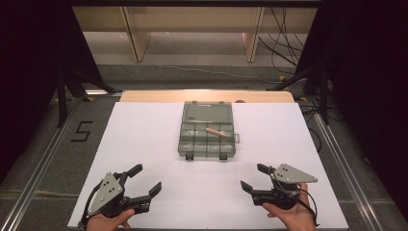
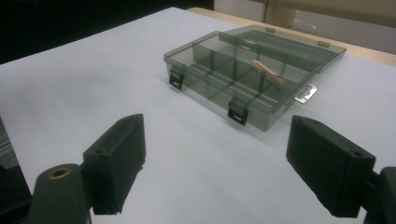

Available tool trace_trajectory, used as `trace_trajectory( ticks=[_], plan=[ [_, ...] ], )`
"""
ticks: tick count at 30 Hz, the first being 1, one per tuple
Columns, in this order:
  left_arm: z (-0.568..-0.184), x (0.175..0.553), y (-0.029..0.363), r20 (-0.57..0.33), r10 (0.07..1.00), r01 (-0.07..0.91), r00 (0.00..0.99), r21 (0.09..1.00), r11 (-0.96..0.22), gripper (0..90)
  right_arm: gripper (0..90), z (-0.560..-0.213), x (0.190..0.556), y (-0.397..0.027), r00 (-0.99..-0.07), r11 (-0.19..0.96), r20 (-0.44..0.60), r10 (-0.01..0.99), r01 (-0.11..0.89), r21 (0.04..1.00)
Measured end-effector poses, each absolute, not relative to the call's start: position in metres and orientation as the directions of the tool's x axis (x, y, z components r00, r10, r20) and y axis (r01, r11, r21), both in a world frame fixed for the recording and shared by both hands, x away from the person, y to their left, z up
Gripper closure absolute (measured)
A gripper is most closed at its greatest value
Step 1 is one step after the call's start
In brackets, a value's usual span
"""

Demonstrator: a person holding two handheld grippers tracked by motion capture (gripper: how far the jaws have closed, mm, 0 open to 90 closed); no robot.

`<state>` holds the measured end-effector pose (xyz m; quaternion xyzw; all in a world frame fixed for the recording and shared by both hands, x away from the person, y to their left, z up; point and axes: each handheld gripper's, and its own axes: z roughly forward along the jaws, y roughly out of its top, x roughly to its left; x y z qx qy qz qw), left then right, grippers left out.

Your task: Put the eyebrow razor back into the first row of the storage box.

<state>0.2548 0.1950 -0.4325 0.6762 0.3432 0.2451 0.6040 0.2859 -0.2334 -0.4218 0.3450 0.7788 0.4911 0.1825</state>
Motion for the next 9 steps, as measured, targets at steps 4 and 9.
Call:
trace_trajectory(
  ticks=[4, 9],
  plan=[
    [-0.4321, 0.2542, 0.1952, -0.082, 0.763, 0.173, 0.641, 0.984, -0.040, 16.1, 21.1, -0.4216, 0.2855, -0.2335, -0.692, 0.280, 0.048, 0.720, 0.353, 0.893],
    [-0.4323, 0.2546, 0.1950, -0.082, 0.761, 0.170, 0.643, 0.985, -0.037, 16.1, 21.2, -0.4215, 0.2856, -0.2332, -0.697, 0.283, 0.054, 0.715, 0.359, 0.889]
  ],
)
